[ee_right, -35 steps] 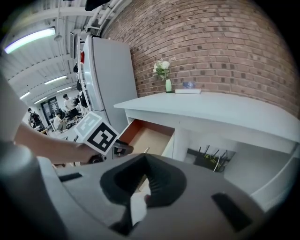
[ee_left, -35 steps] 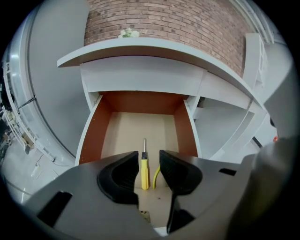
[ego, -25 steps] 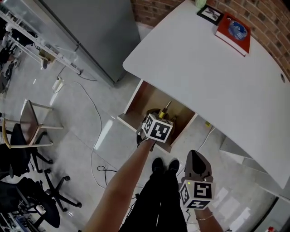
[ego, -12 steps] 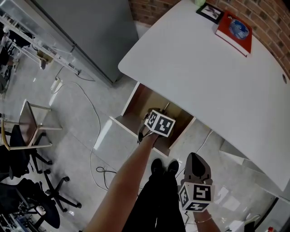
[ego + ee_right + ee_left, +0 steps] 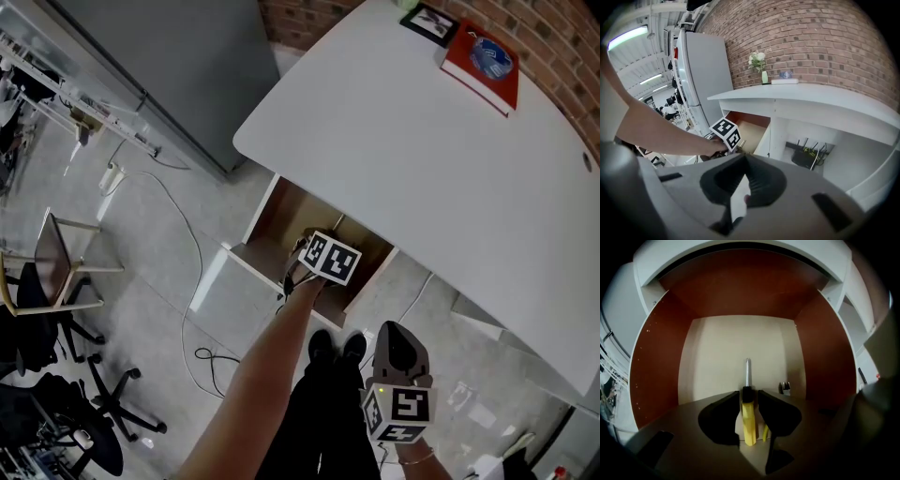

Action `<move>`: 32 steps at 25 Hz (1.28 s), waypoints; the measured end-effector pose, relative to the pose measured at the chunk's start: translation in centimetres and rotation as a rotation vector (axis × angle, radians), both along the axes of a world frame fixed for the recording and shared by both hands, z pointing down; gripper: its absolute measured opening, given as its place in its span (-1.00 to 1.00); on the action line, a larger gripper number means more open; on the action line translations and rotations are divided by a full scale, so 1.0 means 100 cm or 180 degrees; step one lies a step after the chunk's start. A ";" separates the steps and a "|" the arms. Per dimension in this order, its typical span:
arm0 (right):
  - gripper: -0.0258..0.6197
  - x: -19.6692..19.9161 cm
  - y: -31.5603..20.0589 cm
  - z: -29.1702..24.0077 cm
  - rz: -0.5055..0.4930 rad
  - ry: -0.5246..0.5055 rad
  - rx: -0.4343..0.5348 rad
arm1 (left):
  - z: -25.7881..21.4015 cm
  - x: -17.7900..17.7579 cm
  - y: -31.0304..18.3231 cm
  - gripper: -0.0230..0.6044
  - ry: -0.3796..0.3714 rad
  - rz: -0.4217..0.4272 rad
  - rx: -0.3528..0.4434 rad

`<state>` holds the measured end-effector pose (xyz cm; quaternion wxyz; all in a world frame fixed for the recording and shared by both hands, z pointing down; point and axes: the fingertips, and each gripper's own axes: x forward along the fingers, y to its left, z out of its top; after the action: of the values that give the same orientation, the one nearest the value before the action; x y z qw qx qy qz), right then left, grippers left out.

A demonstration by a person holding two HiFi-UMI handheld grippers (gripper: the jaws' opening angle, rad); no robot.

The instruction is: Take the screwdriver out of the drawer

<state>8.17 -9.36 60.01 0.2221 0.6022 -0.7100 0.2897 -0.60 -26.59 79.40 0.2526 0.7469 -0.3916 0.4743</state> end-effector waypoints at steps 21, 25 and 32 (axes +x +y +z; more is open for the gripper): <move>-0.92 0.002 0.004 0.010 -0.0038 0.0033 -0.0067 | -0.009 0.005 0.002 -0.71 -0.0142 0.0346 0.0166; -0.92 0.002 0.005 0.008 -0.0032 0.0062 -0.0059 | -0.038 0.007 0.011 -0.71 -0.0097 0.0506 0.0452; -0.92 0.006 0.004 -0.007 -0.0066 0.0087 -0.0025 | -0.096 0.004 0.024 -0.71 0.0122 0.0398 0.0778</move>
<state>8.79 -8.98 59.33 0.2371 0.5978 -0.7120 0.2819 -0.19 -24.15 69.84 0.1371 0.8040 -0.3942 0.4236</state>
